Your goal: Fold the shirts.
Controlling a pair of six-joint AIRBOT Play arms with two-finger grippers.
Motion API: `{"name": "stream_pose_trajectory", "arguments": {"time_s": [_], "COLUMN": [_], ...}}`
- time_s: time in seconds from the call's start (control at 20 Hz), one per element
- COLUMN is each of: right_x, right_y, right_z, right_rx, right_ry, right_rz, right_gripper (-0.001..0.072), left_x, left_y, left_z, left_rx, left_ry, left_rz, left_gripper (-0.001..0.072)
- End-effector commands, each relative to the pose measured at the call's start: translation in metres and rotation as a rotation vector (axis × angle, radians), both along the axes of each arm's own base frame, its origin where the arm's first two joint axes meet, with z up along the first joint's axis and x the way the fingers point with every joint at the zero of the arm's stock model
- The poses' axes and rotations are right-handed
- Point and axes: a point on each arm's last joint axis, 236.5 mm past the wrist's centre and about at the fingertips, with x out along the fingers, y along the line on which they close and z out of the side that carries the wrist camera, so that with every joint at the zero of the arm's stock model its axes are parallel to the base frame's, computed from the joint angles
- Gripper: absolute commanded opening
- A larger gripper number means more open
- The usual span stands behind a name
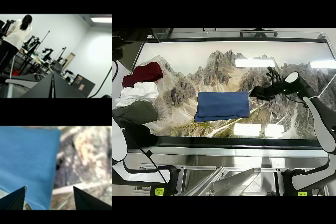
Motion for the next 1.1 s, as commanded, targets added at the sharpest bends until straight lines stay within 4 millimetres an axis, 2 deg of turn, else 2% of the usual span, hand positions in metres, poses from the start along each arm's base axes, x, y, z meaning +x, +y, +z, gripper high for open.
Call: {"name": "stream_pose_trajectory", "arguments": {"time_s": [0.0,0.15,0.25,0.3,0.35,0.4,0.5,0.55,0.6,0.7,0.75,0.8,0.9,0.95,1.05], "right_x": [-0.019,-0.025,-0.025,-0.018,-0.011,-0.001,0.024,0.038,0.055,0.076,0.076,0.069,0.036,0.013,-0.05], "right_y": [0.023,0.064,0.091,0.099,0.103,0.103,0.084,0.064,0.033,-0.053,-0.106,-0.156,-0.255,-0.298,-0.379], "right_z": [-0.027,-0.045,-0.038,-0.028,-0.016,-0.002,0.028,0.047,0.067,0.097,0.105,0.108,0.113,0.112,0.102], "right_rx": [0.093,0.161,0.261,0.316,0.367,0.409,0.43,0.434,0.434,0.381,0.322,0.26,0.149,0.112,0.065], "right_ry": [0.083,0.114,0.099,0.077,0.042,0.011,-0.067,-0.115,-0.158,-0.207,-0.214,-0.212,-0.228,-0.233,-0.216], "right_rz": [0.031,0.047,0.057,0.042,0.037,0.021,-0.021,-0.058,-0.13,-0.308,-0.405,-0.501,-0.688,-0.785,-1.009], "right_gripper": [0.065,0.0649,0.0639,0.0552,0.0206,0.0016,0.0018,0.0017,0.0017,0.0016,0.0016,0.0016,0.0016,0.0016,0.0016], "left_x": [0.002,0.001,0.001,0.001,0.001,0.001,0.001,0.0,0.0,0.0,-0.001,-0.002,-0.003,-0.004,-0.006], "left_y": [-0.001,-0.001,-0.001,-0.001,-0.001,-0.001,-0.001,-0.001,-0.001,-0.001,-0.003,-0.004,-0.007,-0.009,-0.013], "left_z": [-0.004,-0.004,-0.004,-0.004,-0.004,-0.004,-0.004,-0.004,-0.004,-0.004,-0.004,-0.004,-0.005,-0.005,-0.005], "left_rx": [-0.005,-0.004,-0.003,-0.003,-0.003,-0.003,-0.003,-0.002,-0.002,-0.002,-0.002,-0.002,-0.001,-0.001,-0.001], "left_ry": [0.002,0.002,0.002,0.002,0.001,0.002,0.001,0.001,0.0,0.001,0.001,0.0,0.001,0.001,0.001], "left_rz": [0.0,-0.002,-0.003,-0.003,-0.004,-0.003,-0.005,-0.006,-0.006,-0.006,-0.012,-0.017,-0.027,-0.032,-0.042], "left_gripper": [0.002,0.002,0.002,0.002,0.002,0.002,0.002,0.002,0.002,0.002,0.002,0.0019,0.0019,0.002,0.002]}}
